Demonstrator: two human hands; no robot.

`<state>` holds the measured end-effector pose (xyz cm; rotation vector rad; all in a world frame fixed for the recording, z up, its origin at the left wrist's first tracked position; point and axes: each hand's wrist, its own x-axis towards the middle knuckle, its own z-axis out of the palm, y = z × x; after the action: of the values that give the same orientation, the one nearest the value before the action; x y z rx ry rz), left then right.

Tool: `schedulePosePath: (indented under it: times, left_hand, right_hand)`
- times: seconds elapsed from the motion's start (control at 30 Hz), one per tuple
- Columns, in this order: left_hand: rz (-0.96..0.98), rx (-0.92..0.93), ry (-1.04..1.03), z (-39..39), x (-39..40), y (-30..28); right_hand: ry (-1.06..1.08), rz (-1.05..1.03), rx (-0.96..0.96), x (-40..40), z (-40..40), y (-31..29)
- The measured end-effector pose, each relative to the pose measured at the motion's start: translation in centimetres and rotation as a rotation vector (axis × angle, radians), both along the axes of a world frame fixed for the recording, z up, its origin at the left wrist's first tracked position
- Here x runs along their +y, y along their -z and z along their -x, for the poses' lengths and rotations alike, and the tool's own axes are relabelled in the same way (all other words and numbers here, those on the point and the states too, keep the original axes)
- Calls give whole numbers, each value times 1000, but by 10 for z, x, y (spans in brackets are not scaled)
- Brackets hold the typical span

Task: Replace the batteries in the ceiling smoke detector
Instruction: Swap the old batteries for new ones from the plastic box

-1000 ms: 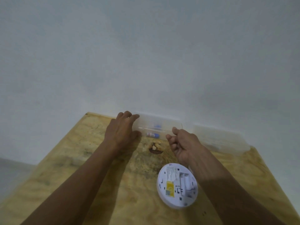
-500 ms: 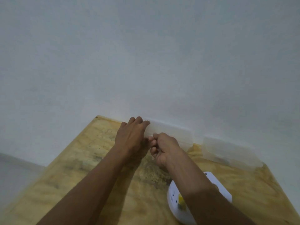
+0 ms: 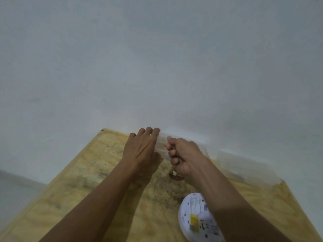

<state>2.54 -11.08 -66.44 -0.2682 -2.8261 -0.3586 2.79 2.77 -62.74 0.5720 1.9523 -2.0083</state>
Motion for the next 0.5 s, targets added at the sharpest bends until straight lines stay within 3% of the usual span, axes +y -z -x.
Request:
schedulePosePath:
  times: [0.23, 0.37, 0.5]
  left_hand:
    - [-84, 114, 43, -7, 0, 12]
    - [-31, 135, 24, -3, -1, 11]
    - [-51, 132, 27, -5, 2, 9]
  right_hand:
    - [-295, -458, 177, 31, 25, -28]
    - [-579, -975, 428, 34, 31, -15]
    - [-686, -1069, 513, 24, 26, 13]
